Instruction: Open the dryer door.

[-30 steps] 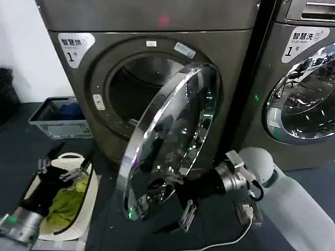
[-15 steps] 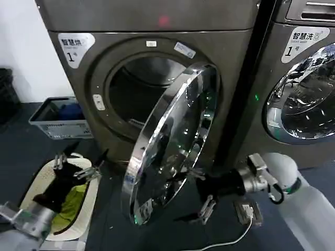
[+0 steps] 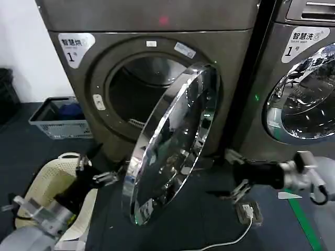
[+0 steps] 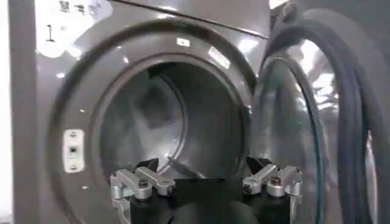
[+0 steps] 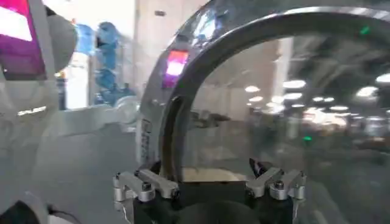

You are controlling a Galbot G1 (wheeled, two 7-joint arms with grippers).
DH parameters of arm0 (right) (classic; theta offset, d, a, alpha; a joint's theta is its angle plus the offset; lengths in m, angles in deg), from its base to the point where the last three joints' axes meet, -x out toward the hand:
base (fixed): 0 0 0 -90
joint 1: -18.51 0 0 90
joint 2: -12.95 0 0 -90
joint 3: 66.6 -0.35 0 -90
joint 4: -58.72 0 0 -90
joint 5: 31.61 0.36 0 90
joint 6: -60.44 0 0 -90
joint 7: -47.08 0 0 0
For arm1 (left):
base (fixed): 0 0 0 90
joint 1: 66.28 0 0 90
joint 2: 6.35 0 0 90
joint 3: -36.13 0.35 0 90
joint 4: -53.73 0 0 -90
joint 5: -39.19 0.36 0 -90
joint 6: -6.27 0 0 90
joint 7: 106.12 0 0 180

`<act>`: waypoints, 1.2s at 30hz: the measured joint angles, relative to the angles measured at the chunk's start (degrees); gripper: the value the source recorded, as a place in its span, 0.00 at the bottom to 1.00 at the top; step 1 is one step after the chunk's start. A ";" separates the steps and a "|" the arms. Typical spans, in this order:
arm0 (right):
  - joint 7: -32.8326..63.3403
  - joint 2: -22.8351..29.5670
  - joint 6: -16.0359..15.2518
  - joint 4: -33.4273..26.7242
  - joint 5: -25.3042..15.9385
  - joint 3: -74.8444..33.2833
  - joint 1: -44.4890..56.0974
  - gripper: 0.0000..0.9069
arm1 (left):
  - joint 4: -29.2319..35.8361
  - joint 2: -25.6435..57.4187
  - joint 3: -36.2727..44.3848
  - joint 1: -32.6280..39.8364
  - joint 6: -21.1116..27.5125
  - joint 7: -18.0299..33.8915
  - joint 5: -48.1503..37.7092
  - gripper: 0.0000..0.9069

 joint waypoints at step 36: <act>37.31 12.67 8.24 4.83 1.38 -50.38 23.20 1.00 | -1.70 12.74 19.99 8.11 -2.61 0.03 -2.08 1.00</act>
